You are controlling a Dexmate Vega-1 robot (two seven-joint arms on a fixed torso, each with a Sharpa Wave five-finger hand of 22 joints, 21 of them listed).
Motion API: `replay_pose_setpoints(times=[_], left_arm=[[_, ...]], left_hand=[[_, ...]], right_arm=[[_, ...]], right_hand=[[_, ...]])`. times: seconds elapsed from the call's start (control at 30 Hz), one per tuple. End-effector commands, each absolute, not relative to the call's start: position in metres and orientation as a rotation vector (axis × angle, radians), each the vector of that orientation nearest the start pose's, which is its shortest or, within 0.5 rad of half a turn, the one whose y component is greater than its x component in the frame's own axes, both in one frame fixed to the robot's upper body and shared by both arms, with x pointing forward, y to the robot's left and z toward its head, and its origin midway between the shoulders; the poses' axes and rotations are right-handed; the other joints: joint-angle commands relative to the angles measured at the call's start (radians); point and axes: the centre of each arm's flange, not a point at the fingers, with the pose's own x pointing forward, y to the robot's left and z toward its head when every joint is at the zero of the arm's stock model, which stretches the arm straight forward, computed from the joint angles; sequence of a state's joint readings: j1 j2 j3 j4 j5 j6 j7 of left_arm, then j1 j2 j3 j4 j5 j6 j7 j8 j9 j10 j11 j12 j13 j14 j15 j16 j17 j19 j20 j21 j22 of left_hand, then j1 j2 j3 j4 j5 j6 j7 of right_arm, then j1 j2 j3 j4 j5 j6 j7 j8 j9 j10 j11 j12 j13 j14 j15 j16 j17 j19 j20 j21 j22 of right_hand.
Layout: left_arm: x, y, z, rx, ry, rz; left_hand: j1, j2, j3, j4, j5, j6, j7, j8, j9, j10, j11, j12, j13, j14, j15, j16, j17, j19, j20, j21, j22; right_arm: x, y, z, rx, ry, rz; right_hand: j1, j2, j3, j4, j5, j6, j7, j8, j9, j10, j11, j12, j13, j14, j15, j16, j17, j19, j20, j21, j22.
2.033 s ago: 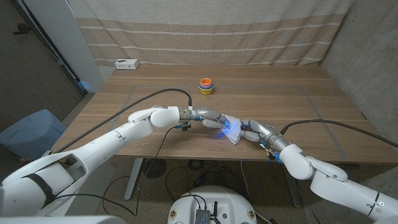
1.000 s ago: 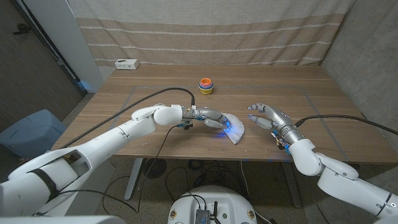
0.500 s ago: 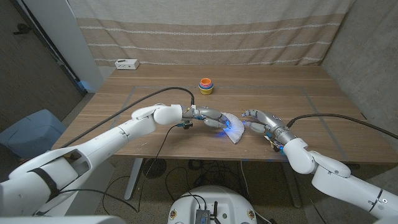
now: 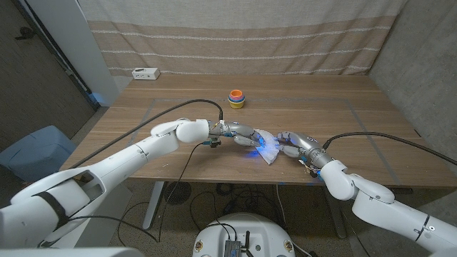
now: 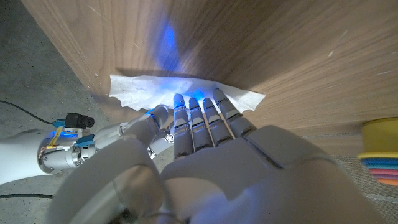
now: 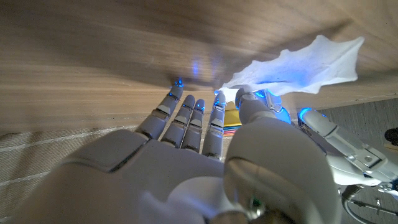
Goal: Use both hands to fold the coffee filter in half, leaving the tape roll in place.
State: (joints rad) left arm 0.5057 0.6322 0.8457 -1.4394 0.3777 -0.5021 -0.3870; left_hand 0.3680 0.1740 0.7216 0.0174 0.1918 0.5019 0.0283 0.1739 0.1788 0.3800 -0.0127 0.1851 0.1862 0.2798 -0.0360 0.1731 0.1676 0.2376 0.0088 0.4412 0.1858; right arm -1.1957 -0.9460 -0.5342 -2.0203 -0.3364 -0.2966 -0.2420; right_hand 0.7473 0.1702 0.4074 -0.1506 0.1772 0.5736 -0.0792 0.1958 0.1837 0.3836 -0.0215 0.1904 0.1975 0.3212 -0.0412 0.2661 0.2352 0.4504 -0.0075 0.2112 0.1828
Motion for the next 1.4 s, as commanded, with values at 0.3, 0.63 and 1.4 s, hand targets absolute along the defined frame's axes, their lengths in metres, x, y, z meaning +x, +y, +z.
replay_pose_setpoints(times=[0.3,0.63,1.4], left_arm=[[0.584,0.094,-0.013,1.466,-0.921,-0.851],[0.571,0.11,-0.006,1.399,-1.031,-0.755],[0.555,0.075,-0.002,1.6,-0.975,-0.96]], left_hand=[[-0.021,0.0,0.011,0.009,-0.004,0.005,0.011,0.009,0.004,0.001,0.012,0.012,0.003,0.007,0.01,0.007,0.002,-0.017,0.059,-0.011,0.002],[-0.05,0.001,0.015,0.034,-0.005,0.034,0.031,0.019,0.004,0.047,0.046,0.03,0.005,0.073,0.04,0.03,0.009,-0.028,0.097,-0.018,0.005],[0.029,0.031,0.014,-0.066,0.019,0.301,0.091,0.042,0.01,0.375,0.087,0.129,0.053,0.449,0.034,0.239,0.145,0.214,0.096,0.105,0.023]], right_arm=[[0.538,-0.227,-0.137,-1.278,-0.455,0.071],[0.541,-0.22,-0.14,-1.318,-0.45,0.068],[0.541,-0.218,-0.138,-1.33,-0.445,0.056]], right_hand=[[0.06,-0.011,0.008,-0.024,0.007,0.058,-0.011,0.015,0.003,0.028,-0.01,0.015,0.003,0.021,-0.062,0.007,-0.004,0.025,0.003,0.012,0.003],[0.107,-0.061,-0.01,-0.032,0.009,0.082,-0.004,0.008,0.001,0.038,-0.015,0.016,0.001,0.035,-0.069,0.006,-0.015,0.038,0.005,0.016,0.002],[0.113,-0.061,-0.023,-0.016,0.012,0.057,0.005,-0.004,0.002,0.035,-0.017,0.013,0.001,0.035,-0.071,0.007,-0.013,0.04,0.004,0.016,0.002]])
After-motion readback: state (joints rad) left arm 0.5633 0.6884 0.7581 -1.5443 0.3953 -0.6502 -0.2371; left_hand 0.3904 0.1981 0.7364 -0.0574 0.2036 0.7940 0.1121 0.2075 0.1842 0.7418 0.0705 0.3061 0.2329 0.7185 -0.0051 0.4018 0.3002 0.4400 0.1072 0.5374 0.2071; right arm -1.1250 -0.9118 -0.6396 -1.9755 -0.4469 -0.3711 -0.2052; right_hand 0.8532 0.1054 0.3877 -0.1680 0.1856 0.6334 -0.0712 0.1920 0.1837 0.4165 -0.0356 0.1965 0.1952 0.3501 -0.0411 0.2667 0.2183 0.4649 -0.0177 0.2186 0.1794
